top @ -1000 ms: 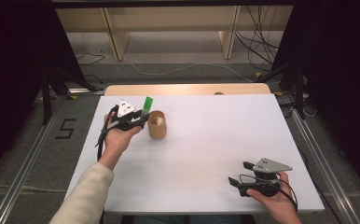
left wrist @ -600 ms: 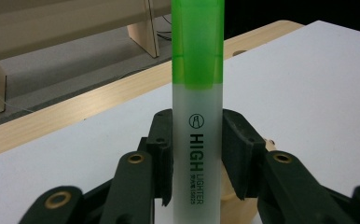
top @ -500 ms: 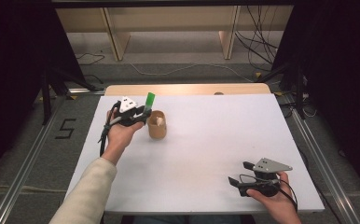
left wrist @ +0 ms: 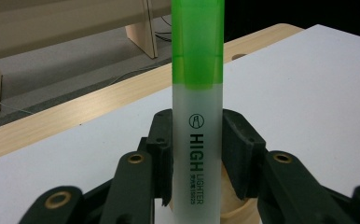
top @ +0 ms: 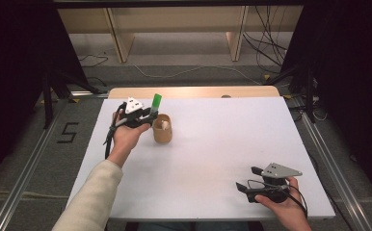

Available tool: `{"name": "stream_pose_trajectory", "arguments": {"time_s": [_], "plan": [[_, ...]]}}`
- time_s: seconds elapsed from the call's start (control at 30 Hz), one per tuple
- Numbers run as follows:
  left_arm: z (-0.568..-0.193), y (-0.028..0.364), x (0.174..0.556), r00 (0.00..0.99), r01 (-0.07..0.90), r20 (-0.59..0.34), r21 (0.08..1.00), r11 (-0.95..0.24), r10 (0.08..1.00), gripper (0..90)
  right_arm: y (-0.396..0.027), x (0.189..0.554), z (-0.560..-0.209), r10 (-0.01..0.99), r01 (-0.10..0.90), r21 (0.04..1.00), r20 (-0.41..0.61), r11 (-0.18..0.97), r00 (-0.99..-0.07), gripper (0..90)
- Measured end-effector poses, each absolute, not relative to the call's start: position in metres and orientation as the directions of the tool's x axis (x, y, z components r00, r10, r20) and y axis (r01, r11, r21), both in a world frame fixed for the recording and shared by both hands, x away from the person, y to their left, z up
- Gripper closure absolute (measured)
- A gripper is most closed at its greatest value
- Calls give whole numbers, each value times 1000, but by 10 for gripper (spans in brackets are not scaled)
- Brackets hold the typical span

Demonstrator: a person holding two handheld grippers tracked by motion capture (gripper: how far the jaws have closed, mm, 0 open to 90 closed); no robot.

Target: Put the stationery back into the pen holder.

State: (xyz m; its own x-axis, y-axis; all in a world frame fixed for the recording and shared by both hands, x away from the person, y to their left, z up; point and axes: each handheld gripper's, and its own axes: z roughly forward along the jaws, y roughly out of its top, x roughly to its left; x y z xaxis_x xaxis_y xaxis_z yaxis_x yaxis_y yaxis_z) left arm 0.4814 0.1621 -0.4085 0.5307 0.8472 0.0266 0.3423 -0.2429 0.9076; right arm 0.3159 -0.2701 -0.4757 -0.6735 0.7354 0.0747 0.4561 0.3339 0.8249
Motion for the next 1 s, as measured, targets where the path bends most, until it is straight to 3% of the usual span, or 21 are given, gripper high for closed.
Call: {"name": "stream_pose_trajectory", "arguments": {"time_s": [1.0], "plan": [[-412, 157, 494, 529, 356, -1, 908, -221, 849, 662, -270, 316, -476, 736, 457, 824, 74, 335, -673, 166]]}}
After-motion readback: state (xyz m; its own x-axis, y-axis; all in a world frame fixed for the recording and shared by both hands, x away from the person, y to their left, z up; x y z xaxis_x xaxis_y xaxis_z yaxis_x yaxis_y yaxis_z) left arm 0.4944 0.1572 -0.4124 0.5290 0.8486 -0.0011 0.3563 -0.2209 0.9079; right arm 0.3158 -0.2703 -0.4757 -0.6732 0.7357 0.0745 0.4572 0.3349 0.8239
